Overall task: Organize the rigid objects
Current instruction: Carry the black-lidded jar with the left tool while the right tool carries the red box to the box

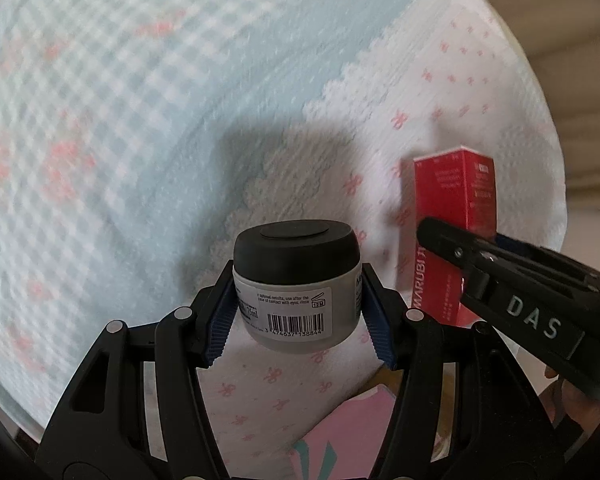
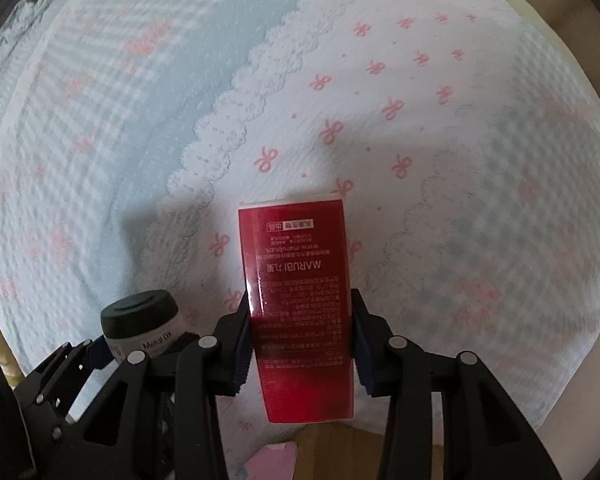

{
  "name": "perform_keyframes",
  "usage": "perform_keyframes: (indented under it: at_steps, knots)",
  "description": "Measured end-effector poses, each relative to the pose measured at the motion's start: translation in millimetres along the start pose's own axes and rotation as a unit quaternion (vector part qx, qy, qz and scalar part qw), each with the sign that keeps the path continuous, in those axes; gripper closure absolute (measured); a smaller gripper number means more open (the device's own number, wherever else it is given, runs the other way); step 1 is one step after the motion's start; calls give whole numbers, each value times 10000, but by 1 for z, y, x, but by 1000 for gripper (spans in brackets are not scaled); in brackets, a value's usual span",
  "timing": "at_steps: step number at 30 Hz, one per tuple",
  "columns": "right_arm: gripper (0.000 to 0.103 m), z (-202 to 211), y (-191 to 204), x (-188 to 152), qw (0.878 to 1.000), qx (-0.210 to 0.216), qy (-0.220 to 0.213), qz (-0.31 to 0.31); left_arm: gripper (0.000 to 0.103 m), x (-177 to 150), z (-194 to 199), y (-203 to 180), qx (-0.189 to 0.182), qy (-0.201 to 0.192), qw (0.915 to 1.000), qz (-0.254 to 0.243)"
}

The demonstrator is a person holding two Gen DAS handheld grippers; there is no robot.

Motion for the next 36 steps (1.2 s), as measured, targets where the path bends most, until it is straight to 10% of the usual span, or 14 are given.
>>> perform_keyframes:
  at_steps: [10,17,27,36]
  knots:
    - [64,88,-15,-19,9936,617,-705,-635,49,6,97,-18,-54,-762,9926,-946]
    - [64,169,-61,-44,9764,1089,-1350,-1286,49,-6,157,-78,20,-1271,9727,-1941]
    - [64,250,-128,-154,9464,1280,-2067,-2128,49,-74,208,-145,-213,-1560,9475,-2782]
    - [64,235,-185,-250,9295,1275,-1968,-2846,49,-145,181,-177,-303,-1251,9374,-3237]
Point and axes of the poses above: each gripper's, at about its wrist camera, not at the fingertips, and z roughly against the way its jaws point, y to its left, x to its top, the point moved 5 cm from there along -z, roughly the way its jaws point, and after that the axes turned 15 degrees about -z, right-handed, at the moved point
